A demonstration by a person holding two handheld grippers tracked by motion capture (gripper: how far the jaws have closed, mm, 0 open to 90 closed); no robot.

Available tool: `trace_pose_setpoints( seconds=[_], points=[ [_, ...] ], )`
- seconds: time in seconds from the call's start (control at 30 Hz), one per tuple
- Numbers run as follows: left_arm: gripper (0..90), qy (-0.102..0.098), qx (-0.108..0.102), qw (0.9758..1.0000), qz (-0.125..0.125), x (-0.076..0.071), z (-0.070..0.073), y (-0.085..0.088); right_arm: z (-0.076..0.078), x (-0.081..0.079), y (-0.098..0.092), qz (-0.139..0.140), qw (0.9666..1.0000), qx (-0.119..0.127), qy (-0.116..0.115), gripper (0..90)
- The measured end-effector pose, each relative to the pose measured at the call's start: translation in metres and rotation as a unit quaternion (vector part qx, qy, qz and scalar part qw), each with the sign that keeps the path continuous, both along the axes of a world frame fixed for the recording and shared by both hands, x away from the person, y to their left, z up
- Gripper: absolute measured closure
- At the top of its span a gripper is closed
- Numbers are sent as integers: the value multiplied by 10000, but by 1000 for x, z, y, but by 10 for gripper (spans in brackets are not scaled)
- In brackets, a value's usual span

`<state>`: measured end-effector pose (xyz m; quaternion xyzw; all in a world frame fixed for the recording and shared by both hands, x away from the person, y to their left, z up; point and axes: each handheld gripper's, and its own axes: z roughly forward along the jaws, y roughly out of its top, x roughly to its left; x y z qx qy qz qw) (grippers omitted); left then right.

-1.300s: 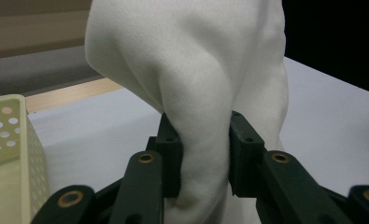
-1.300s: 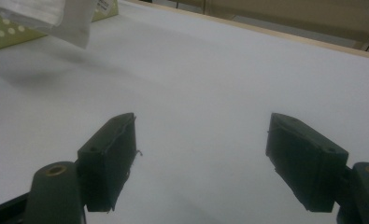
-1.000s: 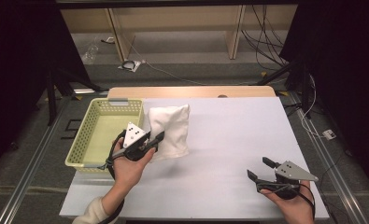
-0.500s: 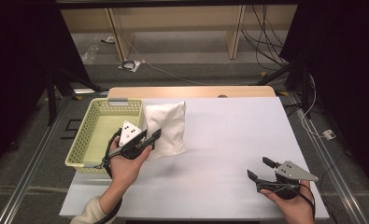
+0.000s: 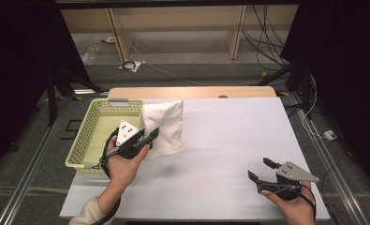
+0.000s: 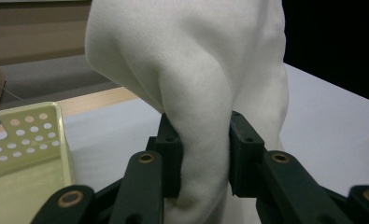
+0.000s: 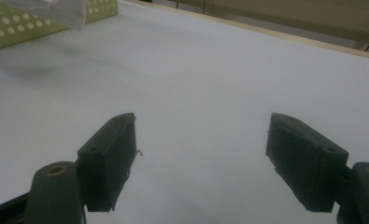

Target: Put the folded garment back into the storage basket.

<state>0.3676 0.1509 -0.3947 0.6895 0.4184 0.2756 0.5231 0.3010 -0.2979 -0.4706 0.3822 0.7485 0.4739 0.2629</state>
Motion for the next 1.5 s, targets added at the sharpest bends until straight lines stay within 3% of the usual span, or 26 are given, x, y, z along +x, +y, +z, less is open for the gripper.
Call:
trace_pose_setpoints(
  seconds=[1.5],
  points=[
    [694,-114,-72,9996,229,3,7,16,0,0,1,17,10000,-6,-10,254]
  ],
)
